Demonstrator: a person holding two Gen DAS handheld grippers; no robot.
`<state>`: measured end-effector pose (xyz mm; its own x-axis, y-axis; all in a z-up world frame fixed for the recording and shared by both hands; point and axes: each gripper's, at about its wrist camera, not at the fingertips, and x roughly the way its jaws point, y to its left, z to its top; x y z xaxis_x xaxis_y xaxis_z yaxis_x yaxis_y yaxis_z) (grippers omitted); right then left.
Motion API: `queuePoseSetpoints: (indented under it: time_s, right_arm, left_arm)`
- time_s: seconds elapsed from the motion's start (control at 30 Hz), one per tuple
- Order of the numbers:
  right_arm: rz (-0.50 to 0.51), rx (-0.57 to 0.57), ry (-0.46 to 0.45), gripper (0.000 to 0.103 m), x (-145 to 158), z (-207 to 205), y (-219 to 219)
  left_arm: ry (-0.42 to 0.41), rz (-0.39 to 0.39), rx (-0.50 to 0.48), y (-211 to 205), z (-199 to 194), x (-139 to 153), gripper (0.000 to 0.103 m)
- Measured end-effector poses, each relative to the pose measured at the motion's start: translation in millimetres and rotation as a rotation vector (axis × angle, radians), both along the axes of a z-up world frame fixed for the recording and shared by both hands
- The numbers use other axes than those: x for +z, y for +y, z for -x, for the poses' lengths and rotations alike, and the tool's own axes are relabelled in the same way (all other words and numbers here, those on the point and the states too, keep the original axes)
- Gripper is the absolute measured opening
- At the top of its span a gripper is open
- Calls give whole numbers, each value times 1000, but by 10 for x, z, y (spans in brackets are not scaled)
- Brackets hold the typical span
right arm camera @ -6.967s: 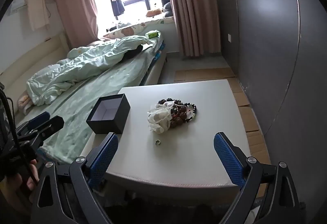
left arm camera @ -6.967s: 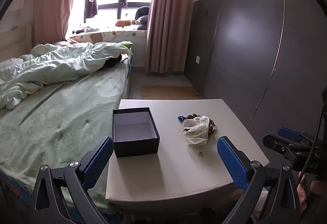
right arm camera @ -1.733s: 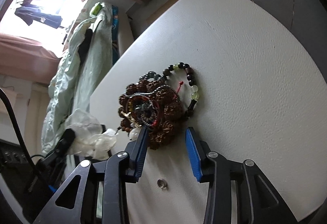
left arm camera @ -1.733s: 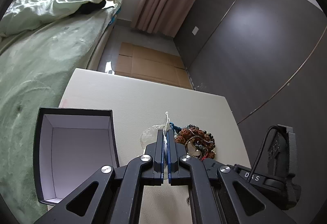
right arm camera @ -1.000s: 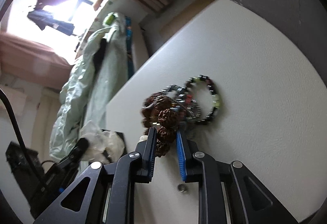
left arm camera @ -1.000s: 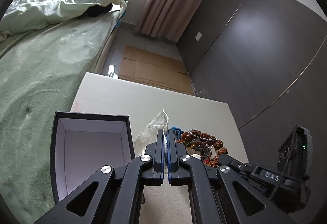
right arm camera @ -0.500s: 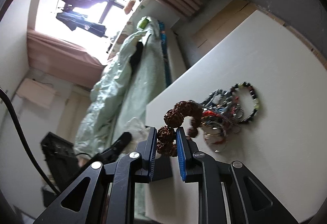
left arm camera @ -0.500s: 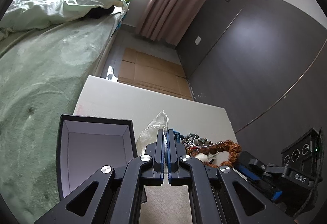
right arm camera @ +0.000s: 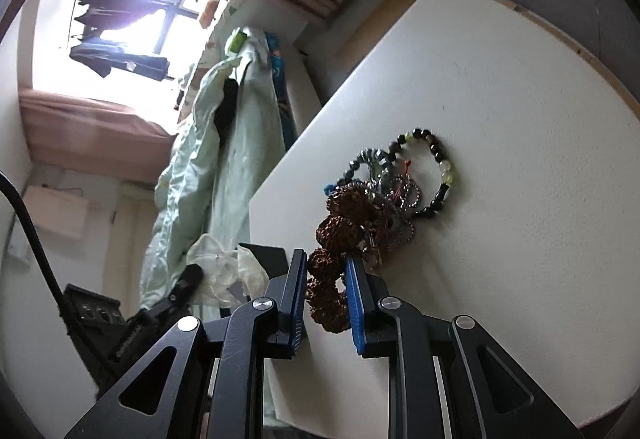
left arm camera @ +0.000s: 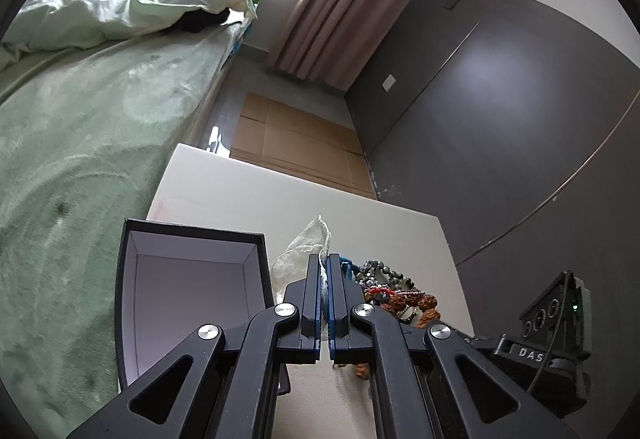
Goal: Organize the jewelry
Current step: 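Grasp the brown bead bracelet with the right gripper and lift it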
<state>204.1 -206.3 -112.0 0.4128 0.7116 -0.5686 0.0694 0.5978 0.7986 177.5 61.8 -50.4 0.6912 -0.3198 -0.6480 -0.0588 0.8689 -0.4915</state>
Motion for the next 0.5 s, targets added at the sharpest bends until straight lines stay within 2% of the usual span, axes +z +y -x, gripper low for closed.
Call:
queuePoseSetpoints:
  time_s: [0.2, 0.33, 0.5]
  right_arm:
    - [62, 72, 43, 22, -107, -84, 252]
    - [67, 90, 27, 22, -107, -87, 308]
    - [-121, 144, -31, 21, 65, -37, 353]
  left_arm:
    - [1, 5, 5, 14, 4, 2, 1]
    - [-3, 12, 13, 57, 24, 12, 1]
    - [-34, 12, 29, 157, 117, 113, 1]
